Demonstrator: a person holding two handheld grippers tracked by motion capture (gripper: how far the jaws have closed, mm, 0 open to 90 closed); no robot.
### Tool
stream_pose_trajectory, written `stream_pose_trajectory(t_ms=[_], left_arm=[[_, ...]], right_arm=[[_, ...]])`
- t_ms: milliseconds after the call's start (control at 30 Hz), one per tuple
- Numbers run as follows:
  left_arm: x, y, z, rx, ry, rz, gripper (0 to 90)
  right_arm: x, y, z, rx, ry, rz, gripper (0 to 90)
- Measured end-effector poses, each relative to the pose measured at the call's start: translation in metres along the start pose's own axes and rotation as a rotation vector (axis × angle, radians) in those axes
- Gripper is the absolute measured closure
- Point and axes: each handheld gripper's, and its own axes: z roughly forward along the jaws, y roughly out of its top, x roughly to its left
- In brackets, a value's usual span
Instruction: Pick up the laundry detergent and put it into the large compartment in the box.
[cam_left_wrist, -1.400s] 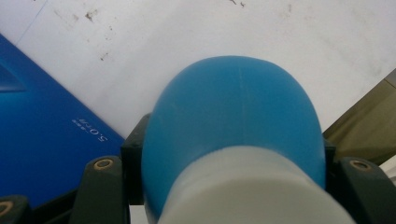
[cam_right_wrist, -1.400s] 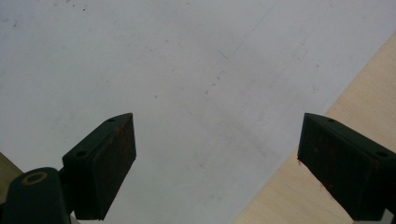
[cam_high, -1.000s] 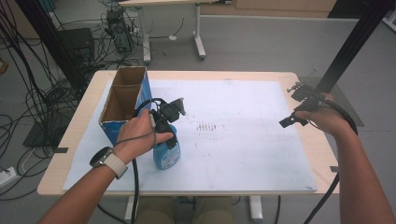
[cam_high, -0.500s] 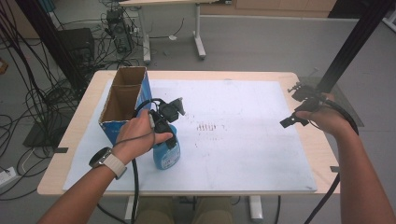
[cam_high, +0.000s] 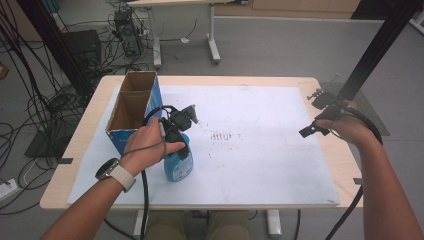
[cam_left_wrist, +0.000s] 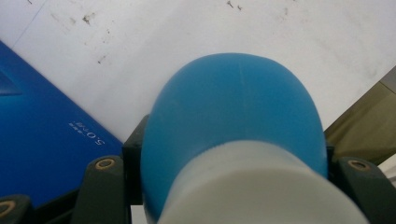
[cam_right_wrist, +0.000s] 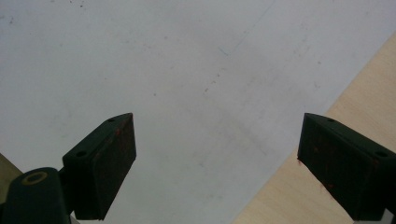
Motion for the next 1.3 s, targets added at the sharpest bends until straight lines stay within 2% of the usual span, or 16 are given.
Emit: stream_pose_trajectory(t_ms=[300, 500, 567, 700, 800, 1100, 1300], left_arm=[[-0.002, 0.001, -0.001, 0.001, 0.003, 0.010, 39.8], [-0.008, 0.003, -0.002, 0.005, 0.014, 0.018, 39.8], [-0.008, 0.005, -0.003, 0.007, 0.004, 0.016, 39.8], [-0.004, 0.003, -0.010, -0.009, -0.028, -0.005, 39.7], [-0.004, 0.003, -0.018, -0.013, -0.036, -0.022, 39.6], [-0.007, 0.005, -0.041, -0.014, 0.006, -0.076, 39.6], [-0.005, 0.002, -0.051, -0.023, 0.004, -0.105, 39.6]], right_arm=[[0.000, -0.002, -0.002, -0.003, -0.003, 0.003, 11.5], [-0.001, -0.004, -0.002, -0.005, -0.003, 0.006, 11.6], [-0.001, -0.004, -0.002, -0.005, -0.004, 0.006, 11.6], [-0.002, -0.007, -0.004, -0.010, -0.002, 0.010, 11.6], [-0.002, -0.010, -0.004, -0.010, -0.002, 0.014, 11.6], [-0.002, -0.013, -0.005, -0.017, -0.002, 0.015, 11.6], [-0.001, -0.012, -0.008, -0.019, -0.005, 0.011, 11.6]])
